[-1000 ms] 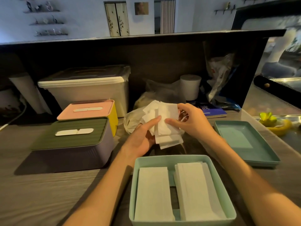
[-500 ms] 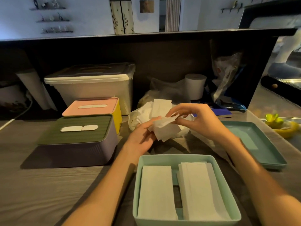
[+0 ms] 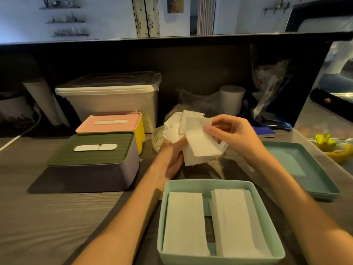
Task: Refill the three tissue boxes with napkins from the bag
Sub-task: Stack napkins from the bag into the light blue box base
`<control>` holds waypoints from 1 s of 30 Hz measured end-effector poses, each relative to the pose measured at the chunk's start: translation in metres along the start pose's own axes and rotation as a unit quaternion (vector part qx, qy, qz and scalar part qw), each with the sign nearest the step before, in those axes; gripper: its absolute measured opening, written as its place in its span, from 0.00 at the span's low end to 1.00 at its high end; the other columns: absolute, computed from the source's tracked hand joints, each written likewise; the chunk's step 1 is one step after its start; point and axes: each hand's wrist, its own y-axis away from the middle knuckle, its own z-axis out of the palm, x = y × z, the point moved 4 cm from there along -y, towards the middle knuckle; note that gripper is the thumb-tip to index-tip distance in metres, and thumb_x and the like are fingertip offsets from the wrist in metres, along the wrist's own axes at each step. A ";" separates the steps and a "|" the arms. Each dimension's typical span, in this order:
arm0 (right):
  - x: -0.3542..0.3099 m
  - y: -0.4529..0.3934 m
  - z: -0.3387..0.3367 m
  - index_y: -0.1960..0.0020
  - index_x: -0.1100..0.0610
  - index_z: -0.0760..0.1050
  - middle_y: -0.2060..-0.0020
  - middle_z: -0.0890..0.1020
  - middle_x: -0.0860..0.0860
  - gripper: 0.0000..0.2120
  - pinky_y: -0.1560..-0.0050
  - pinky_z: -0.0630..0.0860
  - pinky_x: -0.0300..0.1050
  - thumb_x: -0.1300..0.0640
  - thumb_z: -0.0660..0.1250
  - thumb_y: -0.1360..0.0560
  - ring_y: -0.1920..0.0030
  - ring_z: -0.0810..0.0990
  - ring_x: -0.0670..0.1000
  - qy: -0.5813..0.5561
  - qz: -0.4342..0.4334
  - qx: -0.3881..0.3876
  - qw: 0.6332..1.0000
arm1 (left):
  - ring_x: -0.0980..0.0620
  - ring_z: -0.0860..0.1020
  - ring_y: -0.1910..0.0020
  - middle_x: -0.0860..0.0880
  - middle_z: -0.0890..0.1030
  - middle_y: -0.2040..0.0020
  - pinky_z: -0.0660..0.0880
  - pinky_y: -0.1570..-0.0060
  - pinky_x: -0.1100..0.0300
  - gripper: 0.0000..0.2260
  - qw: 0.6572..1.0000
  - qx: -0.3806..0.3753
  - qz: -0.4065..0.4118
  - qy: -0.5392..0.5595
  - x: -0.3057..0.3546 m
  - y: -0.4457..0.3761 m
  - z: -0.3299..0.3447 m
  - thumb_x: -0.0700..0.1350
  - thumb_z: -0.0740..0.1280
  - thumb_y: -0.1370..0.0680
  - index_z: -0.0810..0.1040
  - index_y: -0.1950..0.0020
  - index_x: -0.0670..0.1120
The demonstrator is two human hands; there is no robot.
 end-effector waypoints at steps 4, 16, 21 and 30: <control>0.018 -0.002 0.007 0.49 0.47 0.82 0.57 0.85 0.41 0.06 0.59 0.79 0.30 0.50 0.75 0.25 0.56 0.84 0.38 0.132 0.021 0.019 0.991 | 0.51 0.86 0.52 0.48 0.86 0.50 0.83 0.57 0.54 0.13 0.999 -0.033 0.023 -0.007 -0.001 0.005 0.007 0.46 0.67 0.19 0.75 0.34 0.51; 0.027 0.000 -0.002 0.30 0.50 0.73 0.46 0.81 0.43 0.28 0.59 0.77 0.35 0.40 0.72 0.26 0.47 0.82 0.46 -0.019 0.167 0.121 0.978 | 0.52 0.82 0.42 0.49 0.83 0.40 0.81 0.45 0.54 0.22 0.984 -0.144 0.036 -0.093 -0.003 0.009 0.012 0.35 0.71 0.23 0.72 0.37 0.56; 0.014 0.000 -0.017 0.35 0.52 0.80 0.45 0.85 0.47 0.17 0.50 0.83 0.39 0.55 0.74 0.23 0.45 0.84 0.43 -0.086 0.028 0.199 0.976 | 0.50 0.82 0.41 0.47 0.83 0.39 0.81 0.48 0.56 0.23 0.983 -0.149 0.023 -0.104 -0.007 0.008 0.011 0.36 0.71 0.23 0.72 0.31 0.52; 0.005 -0.001 -0.025 0.36 0.54 0.79 0.45 0.84 0.46 0.16 0.44 0.82 0.41 0.54 0.74 0.23 0.45 0.83 0.43 -0.028 -0.014 0.248 0.968 | 0.47 0.82 0.42 0.45 0.84 0.42 0.80 0.46 0.52 0.17 0.989 -0.124 0.003 -0.082 -0.010 0.002 0.007 0.36 0.70 0.22 0.75 0.36 0.51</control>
